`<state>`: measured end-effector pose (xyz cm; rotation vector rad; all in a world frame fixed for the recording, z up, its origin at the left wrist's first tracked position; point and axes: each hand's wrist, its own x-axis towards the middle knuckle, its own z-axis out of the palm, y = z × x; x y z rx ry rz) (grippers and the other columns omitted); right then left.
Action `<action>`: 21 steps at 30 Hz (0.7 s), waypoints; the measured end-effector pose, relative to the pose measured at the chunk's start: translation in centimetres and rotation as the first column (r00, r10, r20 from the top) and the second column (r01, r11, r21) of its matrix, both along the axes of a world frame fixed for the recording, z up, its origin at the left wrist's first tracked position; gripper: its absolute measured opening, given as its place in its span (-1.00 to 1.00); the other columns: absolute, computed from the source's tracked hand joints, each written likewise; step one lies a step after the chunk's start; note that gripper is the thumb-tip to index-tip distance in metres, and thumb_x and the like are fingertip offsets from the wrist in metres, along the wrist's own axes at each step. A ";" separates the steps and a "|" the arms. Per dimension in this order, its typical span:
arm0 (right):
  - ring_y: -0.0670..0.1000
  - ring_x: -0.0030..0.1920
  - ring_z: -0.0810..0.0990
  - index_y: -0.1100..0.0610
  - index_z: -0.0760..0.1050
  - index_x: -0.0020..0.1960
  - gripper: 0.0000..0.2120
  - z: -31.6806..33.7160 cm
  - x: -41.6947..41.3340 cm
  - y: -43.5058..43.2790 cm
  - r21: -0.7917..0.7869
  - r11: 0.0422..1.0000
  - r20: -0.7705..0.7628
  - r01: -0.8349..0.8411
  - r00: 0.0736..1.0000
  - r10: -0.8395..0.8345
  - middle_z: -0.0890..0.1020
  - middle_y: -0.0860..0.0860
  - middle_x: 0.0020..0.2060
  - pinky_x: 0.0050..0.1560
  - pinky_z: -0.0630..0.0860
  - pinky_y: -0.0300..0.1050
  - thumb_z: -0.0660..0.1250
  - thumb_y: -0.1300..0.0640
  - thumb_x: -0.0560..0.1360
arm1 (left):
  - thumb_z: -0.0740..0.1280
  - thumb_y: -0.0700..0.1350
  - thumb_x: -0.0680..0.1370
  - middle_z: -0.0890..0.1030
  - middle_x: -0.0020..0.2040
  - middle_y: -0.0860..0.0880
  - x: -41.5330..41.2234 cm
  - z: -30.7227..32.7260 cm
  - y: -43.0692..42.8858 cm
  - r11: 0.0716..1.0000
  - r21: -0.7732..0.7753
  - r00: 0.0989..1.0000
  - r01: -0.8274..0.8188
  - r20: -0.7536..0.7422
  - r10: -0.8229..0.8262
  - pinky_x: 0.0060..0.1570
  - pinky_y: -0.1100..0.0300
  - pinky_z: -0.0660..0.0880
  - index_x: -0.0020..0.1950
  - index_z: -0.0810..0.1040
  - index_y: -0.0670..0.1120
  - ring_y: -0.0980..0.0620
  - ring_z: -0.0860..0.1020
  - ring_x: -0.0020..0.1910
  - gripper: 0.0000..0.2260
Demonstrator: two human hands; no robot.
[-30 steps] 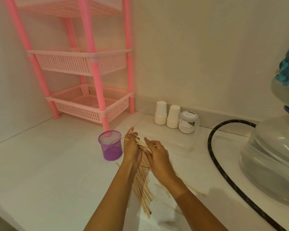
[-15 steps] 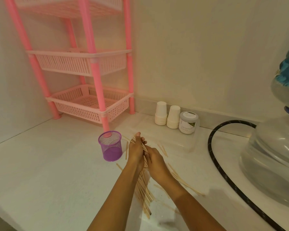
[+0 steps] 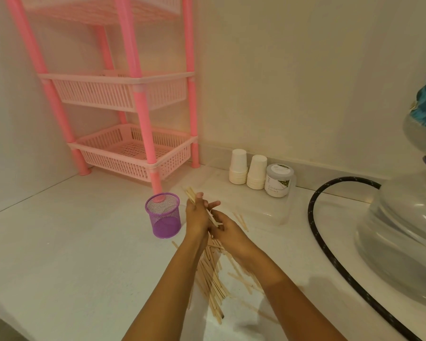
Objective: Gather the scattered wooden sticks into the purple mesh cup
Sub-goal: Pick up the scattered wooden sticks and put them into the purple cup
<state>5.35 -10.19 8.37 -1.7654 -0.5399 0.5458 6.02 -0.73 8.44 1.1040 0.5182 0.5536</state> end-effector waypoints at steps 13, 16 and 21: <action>0.00 0.11 0.45 0.19 0.37 0.34 -0.67 -2.3 1.9 -3.9 0.051 0.984 0.002 0.169 0.986 -0.170 0.43 0.04 0.16 0.12 0.42 -0.14 0.10 0.34 0.60 | 0.02 -0.09 0.67 0.47 -0.02 -0.22 1.4 3.7 9.6 0.735 0.637 0.968 -0.233 0.080 0.237 -0.16 0.04 0.43 0.31 0.25 -0.22 -0.02 0.39 -0.11 -0.72; 0.01 0.19 0.46 0.17 0.39 0.32 -0.65 -3.0 2.3 -3.8 -0.024 0.977 0.093 0.214 0.973 -0.211 0.46 0.09 0.20 0.16 0.42 -0.12 0.06 0.36 0.60 | 0.05 -0.16 0.66 0.42 0.02 -0.07 1.5 1.7 10.0 0.643 0.759 0.967 -0.098 -0.080 0.242 -0.16 0.29 0.40 0.13 0.31 -0.03 0.03 0.38 -0.02 -0.89; 0.05 0.23 0.47 0.17 0.41 0.31 -0.63 -4.2 3.2 -3.6 -0.186 0.939 0.286 0.288 0.931 -0.229 0.47 0.15 0.24 0.12 0.42 -0.22 0.04 0.38 0.59 | 0.09 -0.25 0.63 0.47 -0.11 -0.12 1.9 -0.1 10.5 0.598 0.802 0.933 -0.004 -0.212 0.290 -0.40 0.37 0.30 -0.04 0.31 -0.13 -0.04 0.44 -0.17 -0.92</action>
